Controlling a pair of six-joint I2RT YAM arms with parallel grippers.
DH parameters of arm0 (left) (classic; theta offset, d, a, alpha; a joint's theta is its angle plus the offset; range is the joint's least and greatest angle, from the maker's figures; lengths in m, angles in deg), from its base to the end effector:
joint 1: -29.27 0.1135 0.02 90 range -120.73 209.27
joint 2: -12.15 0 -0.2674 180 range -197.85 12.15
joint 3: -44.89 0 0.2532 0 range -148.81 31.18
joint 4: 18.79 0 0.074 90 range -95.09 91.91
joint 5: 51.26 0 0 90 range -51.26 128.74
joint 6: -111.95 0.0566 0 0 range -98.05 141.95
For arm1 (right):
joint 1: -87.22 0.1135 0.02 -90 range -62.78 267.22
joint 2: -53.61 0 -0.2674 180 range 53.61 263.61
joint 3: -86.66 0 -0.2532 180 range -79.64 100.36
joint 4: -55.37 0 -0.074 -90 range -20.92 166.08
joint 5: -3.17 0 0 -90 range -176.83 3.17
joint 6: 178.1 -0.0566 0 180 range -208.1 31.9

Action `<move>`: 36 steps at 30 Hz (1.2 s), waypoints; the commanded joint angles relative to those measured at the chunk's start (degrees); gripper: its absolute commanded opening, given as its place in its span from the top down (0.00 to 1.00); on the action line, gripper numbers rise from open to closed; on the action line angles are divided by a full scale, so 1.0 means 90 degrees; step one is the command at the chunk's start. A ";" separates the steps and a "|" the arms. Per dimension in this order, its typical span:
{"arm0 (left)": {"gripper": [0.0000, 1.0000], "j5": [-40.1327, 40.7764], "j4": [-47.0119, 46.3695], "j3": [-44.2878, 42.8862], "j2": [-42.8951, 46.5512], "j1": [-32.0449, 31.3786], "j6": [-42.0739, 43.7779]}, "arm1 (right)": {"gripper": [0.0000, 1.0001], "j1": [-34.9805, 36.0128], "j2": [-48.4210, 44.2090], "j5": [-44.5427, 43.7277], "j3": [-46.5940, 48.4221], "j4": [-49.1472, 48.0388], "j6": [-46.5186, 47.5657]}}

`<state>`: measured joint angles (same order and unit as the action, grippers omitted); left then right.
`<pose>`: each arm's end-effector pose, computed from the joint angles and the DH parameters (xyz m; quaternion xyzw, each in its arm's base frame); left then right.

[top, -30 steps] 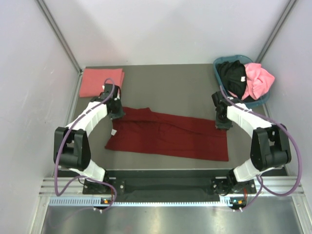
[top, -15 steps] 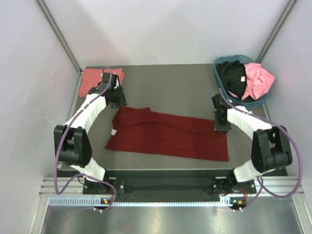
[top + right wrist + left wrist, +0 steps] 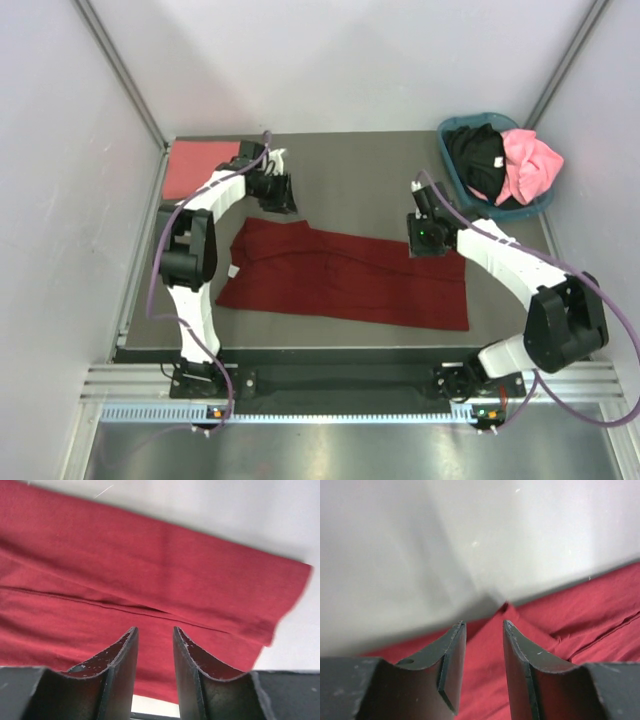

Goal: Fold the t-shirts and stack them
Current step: Fold the tshirt

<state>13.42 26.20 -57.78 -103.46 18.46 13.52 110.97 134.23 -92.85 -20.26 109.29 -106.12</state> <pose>0.4363 -0.1080 0.1919 0.0800 0.9363 -0.2527 0.2305 0.2675 0.1112 0.2296 -0.0354 0.9672 0.0402 0.2481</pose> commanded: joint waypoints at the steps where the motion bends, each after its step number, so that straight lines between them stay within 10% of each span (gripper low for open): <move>1: 0.59 -0.0584 -0.0049 -0.0553 -0.0337 -0.0146 0.0584 | 0.65 0.0174 0.0183 0.0151 0.0219 -0.0258 0.0137; 14: 0.58 -0.0478 -0.0195 -0.0427 -0.0787 -0.0606 0.0839 | 0.63 0.0194 0.0505 0.0122 0.0288 -0.0444 0.0264; 27: 1.00 0.0411 -0.0146 -0.0300 -0.0377 -0.0791 0.0702 | 0.62 0.0203 0.0398 0.0083 0.0239 -0.0434 0.0264; 36: 1.00 0.0948 -0.0079 0.0090 0.0404 -0.1045 0.0282 | 0.62 0.0281 0.0320 0.0093 0.0200 -0.0434 0.0215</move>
<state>19.61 25.81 -57.50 -104.51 10.20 17.54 112.32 138.62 -91.72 -20.26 106.36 -104.59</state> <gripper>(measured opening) 0.021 0.381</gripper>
